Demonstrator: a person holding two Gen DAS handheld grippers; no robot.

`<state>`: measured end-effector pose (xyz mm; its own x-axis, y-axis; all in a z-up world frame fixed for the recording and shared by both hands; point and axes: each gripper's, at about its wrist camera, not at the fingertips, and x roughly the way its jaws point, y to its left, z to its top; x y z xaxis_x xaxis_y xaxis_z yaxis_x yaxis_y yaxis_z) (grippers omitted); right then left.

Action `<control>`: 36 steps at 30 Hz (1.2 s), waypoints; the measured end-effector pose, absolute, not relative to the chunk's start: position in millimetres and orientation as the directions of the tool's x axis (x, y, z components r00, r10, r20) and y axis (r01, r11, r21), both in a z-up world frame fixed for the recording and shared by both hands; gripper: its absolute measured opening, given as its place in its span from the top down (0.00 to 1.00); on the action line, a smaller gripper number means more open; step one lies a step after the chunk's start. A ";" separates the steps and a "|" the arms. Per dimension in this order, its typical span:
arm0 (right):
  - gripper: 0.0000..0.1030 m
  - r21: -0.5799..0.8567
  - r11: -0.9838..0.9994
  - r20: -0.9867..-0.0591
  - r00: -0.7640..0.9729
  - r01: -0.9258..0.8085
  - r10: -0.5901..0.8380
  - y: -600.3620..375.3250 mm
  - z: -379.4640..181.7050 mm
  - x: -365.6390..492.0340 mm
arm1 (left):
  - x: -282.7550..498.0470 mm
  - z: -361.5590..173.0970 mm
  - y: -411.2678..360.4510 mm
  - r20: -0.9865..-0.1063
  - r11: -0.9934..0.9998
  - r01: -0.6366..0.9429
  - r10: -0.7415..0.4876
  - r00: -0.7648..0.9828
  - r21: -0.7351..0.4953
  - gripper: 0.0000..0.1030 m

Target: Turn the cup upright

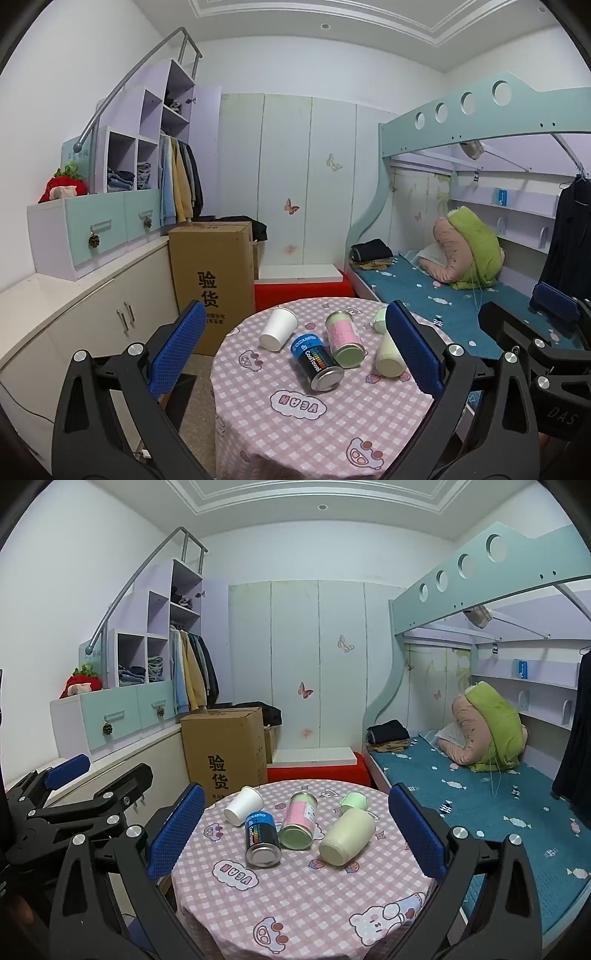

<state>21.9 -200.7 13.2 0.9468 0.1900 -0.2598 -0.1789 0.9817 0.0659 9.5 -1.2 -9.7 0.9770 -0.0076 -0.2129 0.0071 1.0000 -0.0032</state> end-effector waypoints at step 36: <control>0.06 0.102 0.980 -0.296 0.936 -0.169 0.193 -201.1 14.0 63.1 | 53.9 -0.2 -0.3 -0.244 1.000 0.002 -0.003 0.970 -0.002 0.05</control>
